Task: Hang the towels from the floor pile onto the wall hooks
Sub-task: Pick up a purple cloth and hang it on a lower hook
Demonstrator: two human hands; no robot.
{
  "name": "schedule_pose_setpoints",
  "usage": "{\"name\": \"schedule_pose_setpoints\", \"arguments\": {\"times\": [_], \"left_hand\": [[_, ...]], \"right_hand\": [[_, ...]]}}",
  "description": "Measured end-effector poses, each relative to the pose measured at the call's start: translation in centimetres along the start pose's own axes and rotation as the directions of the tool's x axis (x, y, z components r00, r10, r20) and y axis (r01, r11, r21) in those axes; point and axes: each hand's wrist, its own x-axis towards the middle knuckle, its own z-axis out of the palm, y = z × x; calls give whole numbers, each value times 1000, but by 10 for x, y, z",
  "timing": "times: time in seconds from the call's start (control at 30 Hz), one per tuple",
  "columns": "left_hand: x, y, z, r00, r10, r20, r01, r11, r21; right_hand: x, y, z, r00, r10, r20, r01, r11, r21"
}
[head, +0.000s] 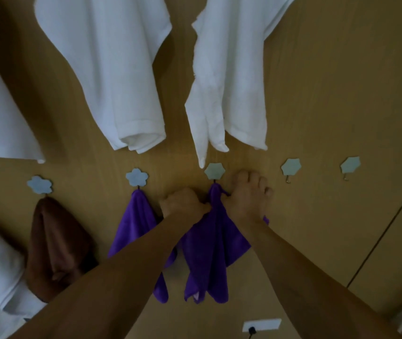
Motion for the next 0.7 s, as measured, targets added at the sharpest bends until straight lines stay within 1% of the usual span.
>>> {"name": "schedule_pose_setpoints", "arguments": {"times": [0.03,0.07,0.1,0.13,0.17,0.2,0.23,0.27,0.33,0.4,0.47,0.53,0.57,0.6,0.67,0.7], "left_hand": [[-5,0,3,989,72,-132,-52,987,150],[-11,0,8,957,168,-236,-104,959,263],[-16,0,13,916,269,-298,-161,926,341],[-17,0,19,869,372,-326,-243,895,374],[-17,-1,24,840,447,-308,-334,873,356],[-14,-3,28,836,475,-275,-411,874,260],[-13,-4,31,856,463,-228,-451,886,108],[-13,-5,33,881,441,-174,-456,888,-59],[-17,-7,38,902,419,-100,-428,842,-329],[-24,-7,45,917,397,-48,-360,769,-529],[-27,-9,51,939,342,34,-243,730,-638],[-27,-14,52,942,308,133,-141,722,-677],[-27,-17,52,939,306,159,-117,718,-687],[-28,-21,53,937,305,168,-108,715,-691],[-31,-27,51,939,288,186,-71,694,-716],[-33,-29,50,940,270,207,-30,673,-739]], "right_hand": [[-3,0,0,995,-78,-57,77,997,-17],[-5,0,0,987,-145,-71,146,989,15],[-8,0,2,980,-194,-53,198,975,98],[-10,1,5,976,-217,-13,215,955,206],[-13,1,8,974,-224,34,202,928,314],[-17,3,9,972,-224,67,178,895,409],[-21,6,11,972,-223,79,158,860,486],[-25,8,13,971,-223,82,144,825,546],[-32,11,15,966,-218,140,76,755,652],[-34,10,17,943,-185,276,-93,649,755],[-34,10,15,891,-137,432,-314,500,807],[-34,13,13,811,-136,569,-492,367,789],[-35,16,12,777,-138,614,-545,339,767],[-37,20,11,756,-143,639,-570,335,750],[-43,25,13,745,-179,642,-565,343,751],[-48,26,15,742,-208,637,-560,329,760]]}}
